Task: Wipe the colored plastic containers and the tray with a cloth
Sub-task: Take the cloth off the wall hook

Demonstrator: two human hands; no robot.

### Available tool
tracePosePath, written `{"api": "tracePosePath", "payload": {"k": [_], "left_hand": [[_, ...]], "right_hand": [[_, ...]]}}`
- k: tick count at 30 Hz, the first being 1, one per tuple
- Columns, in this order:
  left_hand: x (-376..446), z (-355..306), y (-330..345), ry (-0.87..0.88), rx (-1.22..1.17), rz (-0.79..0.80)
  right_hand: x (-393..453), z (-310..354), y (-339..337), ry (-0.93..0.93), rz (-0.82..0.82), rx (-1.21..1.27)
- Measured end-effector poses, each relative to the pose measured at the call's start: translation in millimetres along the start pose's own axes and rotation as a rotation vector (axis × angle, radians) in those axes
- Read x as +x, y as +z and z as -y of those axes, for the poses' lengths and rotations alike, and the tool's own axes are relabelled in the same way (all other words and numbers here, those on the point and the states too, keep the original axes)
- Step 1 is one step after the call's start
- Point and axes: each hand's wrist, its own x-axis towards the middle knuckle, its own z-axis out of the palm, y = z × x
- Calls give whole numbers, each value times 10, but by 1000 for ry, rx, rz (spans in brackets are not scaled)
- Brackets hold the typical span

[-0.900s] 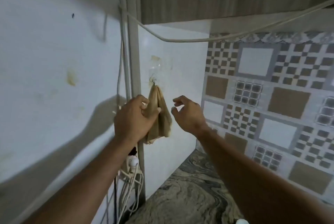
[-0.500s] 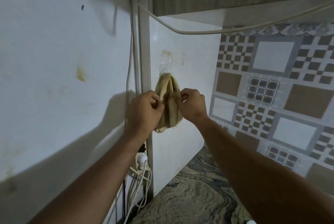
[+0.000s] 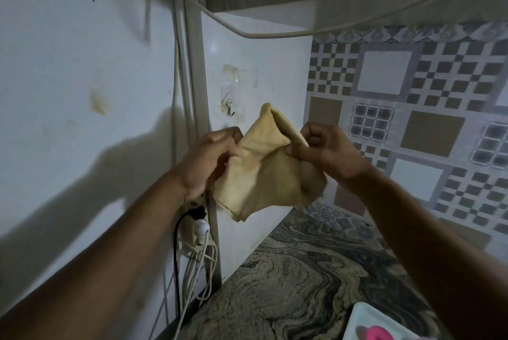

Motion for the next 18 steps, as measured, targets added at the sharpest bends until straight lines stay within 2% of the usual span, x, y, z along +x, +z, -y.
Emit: {"api": "tracePosePath", "payload": {"k": [2,4,8,10,12,15,18], "left_hand": [[-58,92,103,-119,-221,111],[-104,166,243,-116,-305,108],[-177,186,486,-161,-328,106],[-178,208,576,-187,-307,160],[-180,183,653,-200,-200,243],[-218,113,855,-187,101,353],[-236,73,1024,-100,297,419]], "right_hand": [[-197,5,-55,54,73,132],[-388,11,-108,68,119,141],[-732,-17,-214,113,116,200],[-924,-77,-295,174,82,225],[-1104,-113,-393,227,40,142],[-1348,-129,-554,196,43,-46],[-1551,-145,-682,191,31,-222]]}}
